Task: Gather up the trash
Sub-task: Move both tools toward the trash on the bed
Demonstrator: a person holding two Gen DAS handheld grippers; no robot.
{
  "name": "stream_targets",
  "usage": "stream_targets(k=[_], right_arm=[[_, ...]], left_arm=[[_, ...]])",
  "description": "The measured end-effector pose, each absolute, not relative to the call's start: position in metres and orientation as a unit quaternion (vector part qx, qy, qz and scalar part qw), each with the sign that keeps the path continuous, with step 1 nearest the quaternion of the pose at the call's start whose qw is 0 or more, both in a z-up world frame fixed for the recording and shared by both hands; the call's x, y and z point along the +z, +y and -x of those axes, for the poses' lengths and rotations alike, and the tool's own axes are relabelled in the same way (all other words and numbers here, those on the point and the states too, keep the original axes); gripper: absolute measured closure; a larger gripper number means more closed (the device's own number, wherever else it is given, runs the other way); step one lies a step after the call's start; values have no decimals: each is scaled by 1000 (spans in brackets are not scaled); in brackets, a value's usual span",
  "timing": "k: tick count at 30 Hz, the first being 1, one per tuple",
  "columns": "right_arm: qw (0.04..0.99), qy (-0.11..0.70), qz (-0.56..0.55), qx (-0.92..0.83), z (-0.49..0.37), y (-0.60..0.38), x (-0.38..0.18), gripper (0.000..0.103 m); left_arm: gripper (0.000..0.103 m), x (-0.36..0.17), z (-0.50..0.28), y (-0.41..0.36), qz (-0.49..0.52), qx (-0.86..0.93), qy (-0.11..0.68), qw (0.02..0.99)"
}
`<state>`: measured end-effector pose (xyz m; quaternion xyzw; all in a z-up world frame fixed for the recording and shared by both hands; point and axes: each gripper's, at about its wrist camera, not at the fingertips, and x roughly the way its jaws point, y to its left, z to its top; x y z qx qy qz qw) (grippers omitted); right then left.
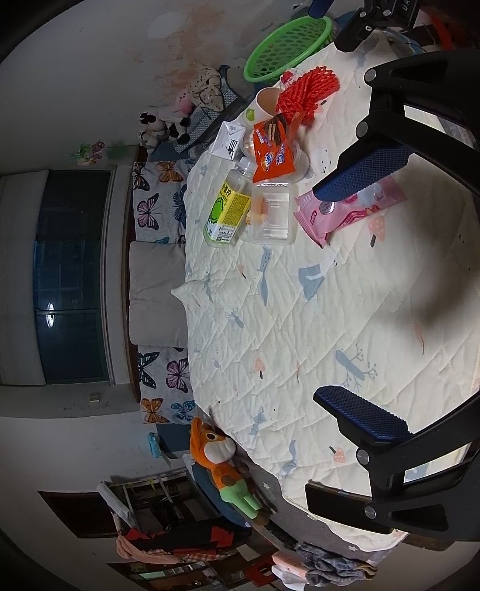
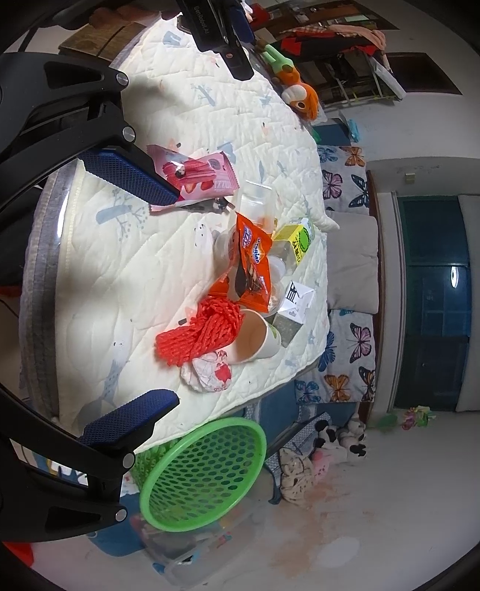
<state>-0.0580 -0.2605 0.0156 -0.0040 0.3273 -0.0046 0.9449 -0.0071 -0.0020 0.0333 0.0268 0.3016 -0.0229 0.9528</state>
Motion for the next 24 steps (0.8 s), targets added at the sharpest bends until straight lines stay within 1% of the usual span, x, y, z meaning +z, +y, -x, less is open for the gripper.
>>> stream_targets(k=[13, 24], right_arm=[[946, 323, -2, -11, 58, -266, 23, 4], [944, 329, 0, -7, 41, -270, 30, 4]], left_arm=[[6, 45, 5, -9, -31, -29, 295, 955], [6, 46, -13, -18, -40, -33, 312, 949]])
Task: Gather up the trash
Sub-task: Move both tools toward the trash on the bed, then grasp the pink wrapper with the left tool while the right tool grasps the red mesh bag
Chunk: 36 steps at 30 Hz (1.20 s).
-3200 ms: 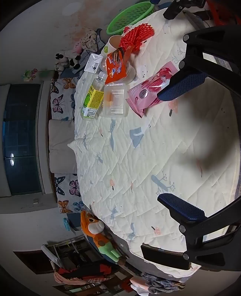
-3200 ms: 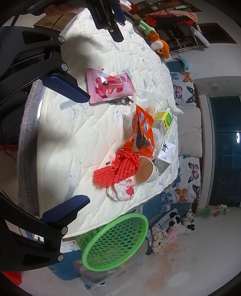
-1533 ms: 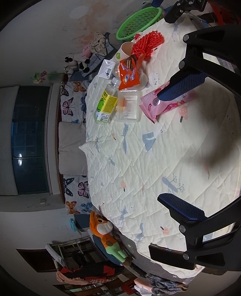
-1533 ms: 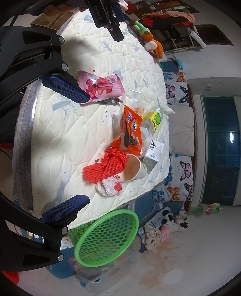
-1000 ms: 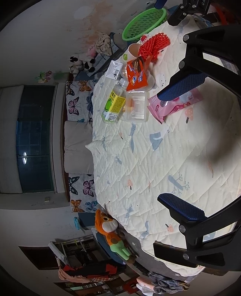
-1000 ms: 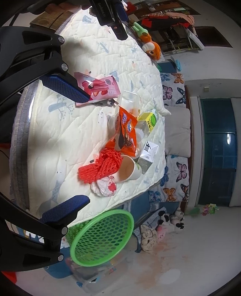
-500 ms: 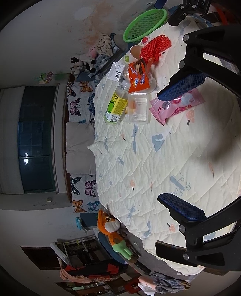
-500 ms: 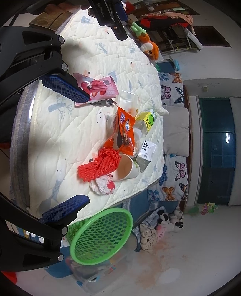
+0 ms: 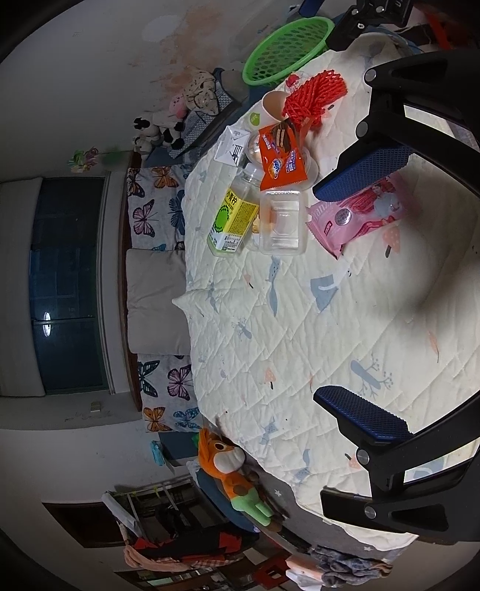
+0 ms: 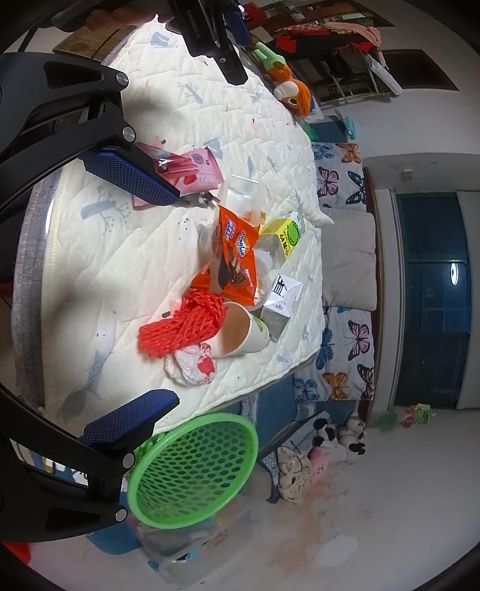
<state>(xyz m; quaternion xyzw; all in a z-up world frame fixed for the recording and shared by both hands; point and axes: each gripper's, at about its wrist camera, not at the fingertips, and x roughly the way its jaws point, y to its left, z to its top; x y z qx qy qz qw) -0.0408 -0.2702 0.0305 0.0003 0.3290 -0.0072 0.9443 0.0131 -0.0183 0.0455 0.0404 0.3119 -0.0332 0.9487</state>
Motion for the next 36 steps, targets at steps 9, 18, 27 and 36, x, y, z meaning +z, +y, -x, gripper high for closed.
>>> stream_targets(k=[9, 18, 27, 36], right_arm=[[940, 340, 6, 1, 23, -276, 28, 4], [936, 351, -6, 11, 15, -290, 19, 4], [925, 377, 2, 41, 1, -301, -4, 6], [915, 397, -2, 71, -33, -322, -30, 18]], left_arm=[[6, 43, -31, -23, -46, -36, 325, 944], [6, 33, -47, -24, -55, -47, 343, 936], [6, 18, -58, -38, -57, -63, 367, 926], [6, -6, -68, -56, -55, -68, 403, 911]])
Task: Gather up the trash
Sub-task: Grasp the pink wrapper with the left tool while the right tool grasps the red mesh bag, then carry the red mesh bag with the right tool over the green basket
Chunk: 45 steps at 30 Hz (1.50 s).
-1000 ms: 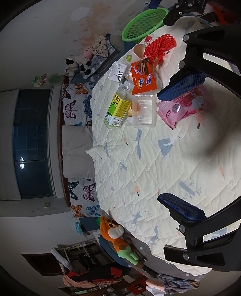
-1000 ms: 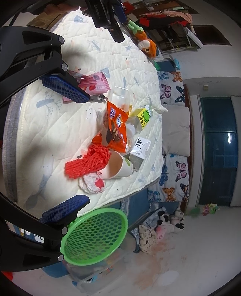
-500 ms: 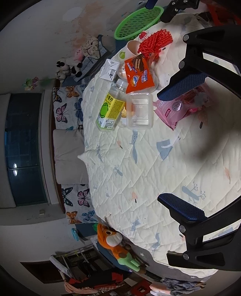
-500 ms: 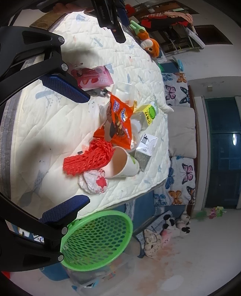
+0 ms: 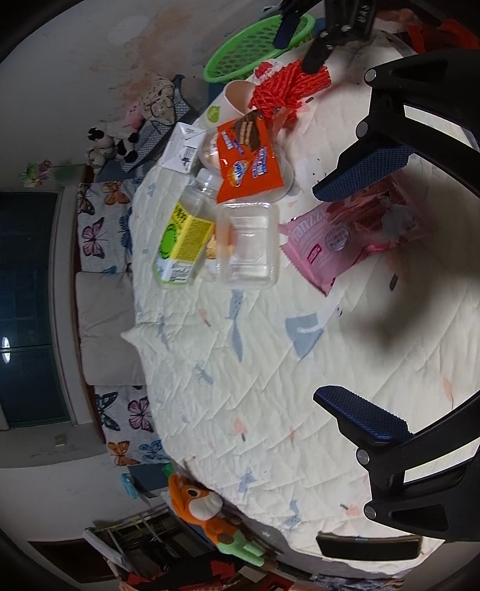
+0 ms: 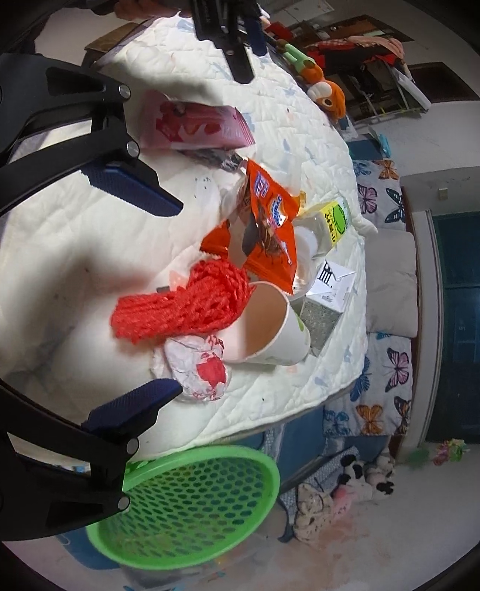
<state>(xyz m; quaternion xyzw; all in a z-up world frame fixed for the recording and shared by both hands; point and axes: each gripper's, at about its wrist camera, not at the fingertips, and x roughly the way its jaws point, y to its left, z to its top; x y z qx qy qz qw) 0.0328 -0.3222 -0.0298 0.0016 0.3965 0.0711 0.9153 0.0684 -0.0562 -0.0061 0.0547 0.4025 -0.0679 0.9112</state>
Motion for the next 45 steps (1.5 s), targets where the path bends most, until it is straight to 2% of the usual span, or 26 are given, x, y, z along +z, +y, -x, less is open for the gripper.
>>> stream_targets(k=[2, 8, 13, 19, 21, 22, 25, 27, 32, 38, 45], right_arm=[[913, 402, -8, 76, -40, -329, -33, 28], [913, 395, -1, 104, -49, -330, -32, 43], [911, 393, 35, 121, -57, -321, -30, 51], [900, 409, 61, 137, -68, -317, -38, 54], [898, 411, 78, 137, -69, -312, -42, 57], [898, 410, 86, 136, -68, -310, -43, 60], [899, 406, 98, 132, -66, -307, -44, 71], [902, 399, 91, 137, -61, -308, -40, 73], [908, 386, 67, 152, -48, -309, -24, 77], [910, 371, 37, 179, -26, -311, -1, 77], [904, 382, 22, 193, -9, -318, 4, 77]], left_arm=[[6, -11, -71, -61, -53, -71, 412, 907], [7, -27, -81, -72, -46, -70, 434, 897], [7, -41, -86, -80, -34, -76, 458, 885], [8, -56, -90, -85, -26, -75, 478, 875], [14, -60, -92, -85, -22, -77, 487, 870], [23, -63, -92, -85, -19, -80, 493, 866], [35, -71, -95, -83, 2, -94, 509, 856], [39, -73, -95, -81, 10, -102, 512, 853], [58, -69, -89, -81, 17, -122, 508, 852], [71, -57, -79, -77, 23, -150, 502, 851], [73, -23, -68, -71, 20, -166, 473, 865]])
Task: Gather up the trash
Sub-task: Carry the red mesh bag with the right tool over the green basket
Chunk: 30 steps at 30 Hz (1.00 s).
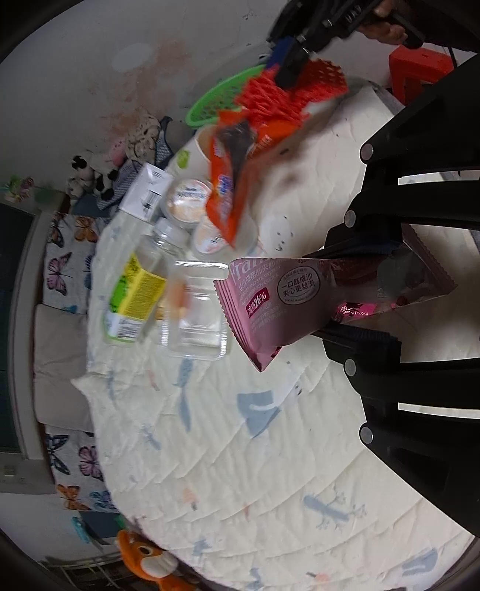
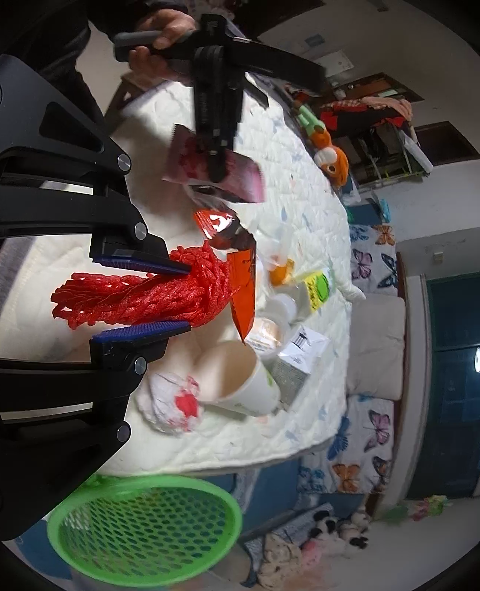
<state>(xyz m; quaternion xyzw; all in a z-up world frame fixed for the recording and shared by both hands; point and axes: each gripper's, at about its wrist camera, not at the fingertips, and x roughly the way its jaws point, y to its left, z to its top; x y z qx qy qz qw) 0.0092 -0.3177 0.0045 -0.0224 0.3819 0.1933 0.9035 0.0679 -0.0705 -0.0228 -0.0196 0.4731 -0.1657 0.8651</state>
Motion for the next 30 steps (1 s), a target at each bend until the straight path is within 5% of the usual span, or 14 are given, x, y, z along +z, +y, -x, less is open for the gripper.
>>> stream_targets(k=[18, 30], right_arm=[[857, 478, 113, 159, 18, -336, -42, 77], [862, 474, 97, 151, 25, -345, -40, 77]], left_arm=[[73, 19, -73, -110, -19, -217, 429, 877], [73, -4, -82, -164, -32, -260, 435, 861]])
